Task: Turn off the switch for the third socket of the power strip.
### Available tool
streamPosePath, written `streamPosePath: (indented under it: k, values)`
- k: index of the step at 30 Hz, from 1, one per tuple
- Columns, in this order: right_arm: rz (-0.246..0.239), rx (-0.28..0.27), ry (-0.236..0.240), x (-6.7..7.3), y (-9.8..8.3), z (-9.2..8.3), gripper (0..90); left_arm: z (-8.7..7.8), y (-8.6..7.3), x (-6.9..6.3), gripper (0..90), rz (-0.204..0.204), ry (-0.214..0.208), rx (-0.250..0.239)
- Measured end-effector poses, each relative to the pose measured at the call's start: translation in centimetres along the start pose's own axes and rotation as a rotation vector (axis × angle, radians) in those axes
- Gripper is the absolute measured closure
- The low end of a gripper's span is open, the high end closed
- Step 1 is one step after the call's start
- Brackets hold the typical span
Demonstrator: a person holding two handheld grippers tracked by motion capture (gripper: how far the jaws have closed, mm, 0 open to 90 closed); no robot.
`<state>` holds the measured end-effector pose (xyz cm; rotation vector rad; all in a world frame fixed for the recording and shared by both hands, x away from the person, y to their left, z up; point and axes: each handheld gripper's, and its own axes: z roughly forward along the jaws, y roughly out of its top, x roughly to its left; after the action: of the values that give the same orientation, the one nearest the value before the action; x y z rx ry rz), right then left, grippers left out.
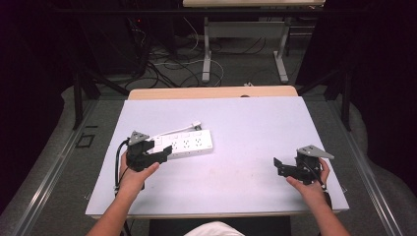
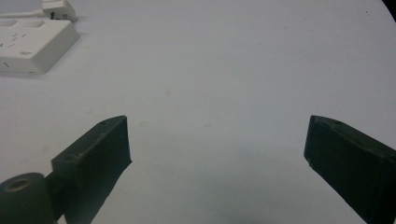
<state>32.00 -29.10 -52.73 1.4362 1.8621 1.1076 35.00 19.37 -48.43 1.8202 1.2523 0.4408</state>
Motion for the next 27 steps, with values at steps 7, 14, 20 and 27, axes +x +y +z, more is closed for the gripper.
streamPosePath:
  k: [7, 14, 20, 27]
  values:
    - [0.008, 0.005, 0.003, 0.2, 0.0, 0.1, 6.7, 0.0, 1.3, -0.2, 30.9, -0.019, -0.005, 0.003]
    - [-0.004, 0.007, 0.007, 0.4, 0.0, 0.0, 7.2, 0.3, 2.1, -0.2, 35.2, -0.05, -0.029, 0.005]
    - [-0.02, 0.006, 0.009, 0.4, -0.1, 0.2, 7.2, 0.8, 3.3, -0.6, 35.6, -0.046, -0.041, -0.001]
    - [-0.017, 0.012, 0.012, 0.5, -0.1, 0.2, 7.3, 1.2, 4.3, -1.0, 40.1, -0.04, -0.053, 0.017]
